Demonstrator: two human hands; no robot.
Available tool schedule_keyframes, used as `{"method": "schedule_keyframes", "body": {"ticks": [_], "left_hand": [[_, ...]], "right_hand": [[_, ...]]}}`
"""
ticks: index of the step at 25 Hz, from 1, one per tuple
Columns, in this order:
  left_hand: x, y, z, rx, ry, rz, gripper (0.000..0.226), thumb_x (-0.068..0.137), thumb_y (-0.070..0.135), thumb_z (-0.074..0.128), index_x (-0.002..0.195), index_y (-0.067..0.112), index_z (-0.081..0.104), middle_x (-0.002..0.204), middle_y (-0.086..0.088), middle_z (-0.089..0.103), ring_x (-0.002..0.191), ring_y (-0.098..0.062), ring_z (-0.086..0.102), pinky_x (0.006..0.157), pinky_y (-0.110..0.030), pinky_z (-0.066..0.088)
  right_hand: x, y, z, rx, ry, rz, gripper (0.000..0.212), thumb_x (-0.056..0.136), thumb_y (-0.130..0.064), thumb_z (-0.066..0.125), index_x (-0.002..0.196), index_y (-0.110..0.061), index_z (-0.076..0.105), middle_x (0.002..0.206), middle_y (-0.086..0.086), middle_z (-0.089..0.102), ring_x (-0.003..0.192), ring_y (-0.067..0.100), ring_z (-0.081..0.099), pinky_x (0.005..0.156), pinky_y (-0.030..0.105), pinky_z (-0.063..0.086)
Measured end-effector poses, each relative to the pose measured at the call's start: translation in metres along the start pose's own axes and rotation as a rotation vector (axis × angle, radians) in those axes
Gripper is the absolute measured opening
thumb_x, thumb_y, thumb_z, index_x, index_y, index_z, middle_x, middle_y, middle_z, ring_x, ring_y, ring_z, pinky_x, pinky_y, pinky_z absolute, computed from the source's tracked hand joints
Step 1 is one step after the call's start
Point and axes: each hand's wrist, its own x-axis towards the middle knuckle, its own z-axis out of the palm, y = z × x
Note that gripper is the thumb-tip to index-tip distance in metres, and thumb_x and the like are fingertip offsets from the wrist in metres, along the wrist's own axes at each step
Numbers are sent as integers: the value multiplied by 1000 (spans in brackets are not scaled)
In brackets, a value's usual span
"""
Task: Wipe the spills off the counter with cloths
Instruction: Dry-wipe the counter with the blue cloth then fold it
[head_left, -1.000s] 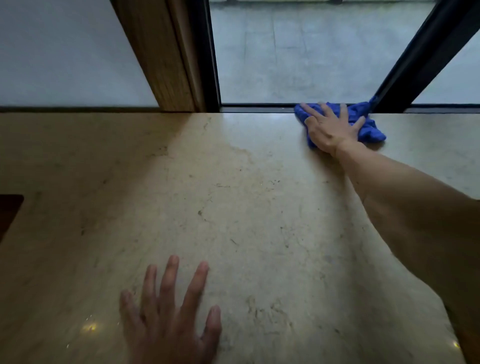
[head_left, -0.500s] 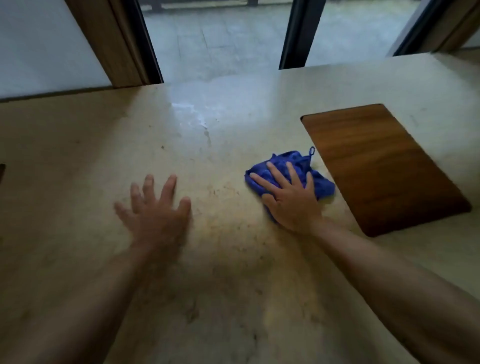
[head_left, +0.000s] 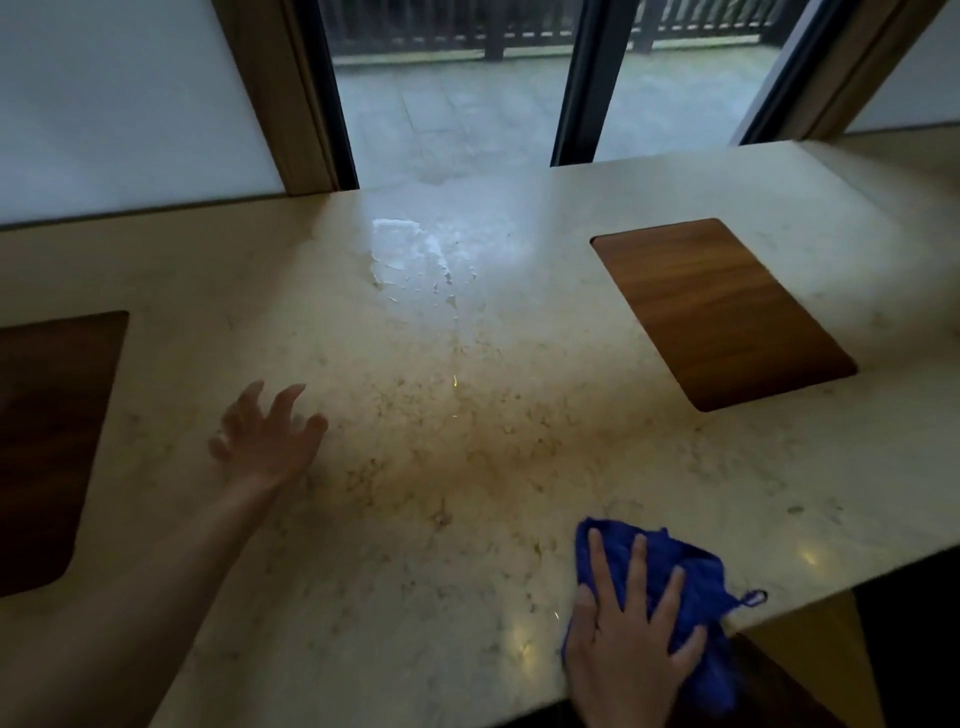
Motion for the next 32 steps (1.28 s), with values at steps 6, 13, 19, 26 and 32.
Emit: {"method": "schedule_keyframes", "body": {"ticks": [6, 13, 19, 26, 32], "left_hand": [[62, -25, 0, 295, 0, 226, 64, 80, 65, 29, 139, 40, 39, 156, -8, 28, 141, -37, 24, 107, -67, 19], [66, -20, 2, 299, 51, 292, 62, 77, 55, 43, 134, 33, 49, 148, -14, 43, 131, -47, 38, 98, -72, 28], [80, -36, 17, 342, 257, 404, 57, 77, 61, 45, 128, 37, 54, 138, -14, 56, 124, -41, 48, 100, -70, 27], [77, -35, 16, 283, 177, 391, 67, 69, 59, 56, 132, 34, 59, 148, -14, 47, 132, -47, 42, 104, -73, 24], [70, -31, 5, 302, 58, 331, 63, 82, 59, 40, 141, 37, 43, 154, -10, 34, 137, -45, 30, 107, -70, 18]], "right_hand": [[79, -95, 16, 23, 141, -30, 52, 92, -46, -12, 142, -55, -22, 160, -6, -19, 148, 36, -8, 110, 68, 4], [315, -257, -26, -116, 151, -231, 53, 97, -49, 15, 145, -58, -5, 164, -7, -7, 147, 36, -13, 106, 75, -9], [455, -418, -49, -144, 65, -327, 53, 94, -50, 13, 145, -60, 2, 164, -10, -7, 147, 37, -15, 105, 75, -11], [468, -450, -54, -282, -48, -694, 48, 96, -51, 17, 141, -66, 7, 163, -15, -4, 148, 30, -13, 109, 71, -11], [363, -357, -34, -309, -60, -897, 44, 99, -54, 13, 139, -69, 0, 161, -19, -6, 148, 25, -15, 110, 69, -12]]}}
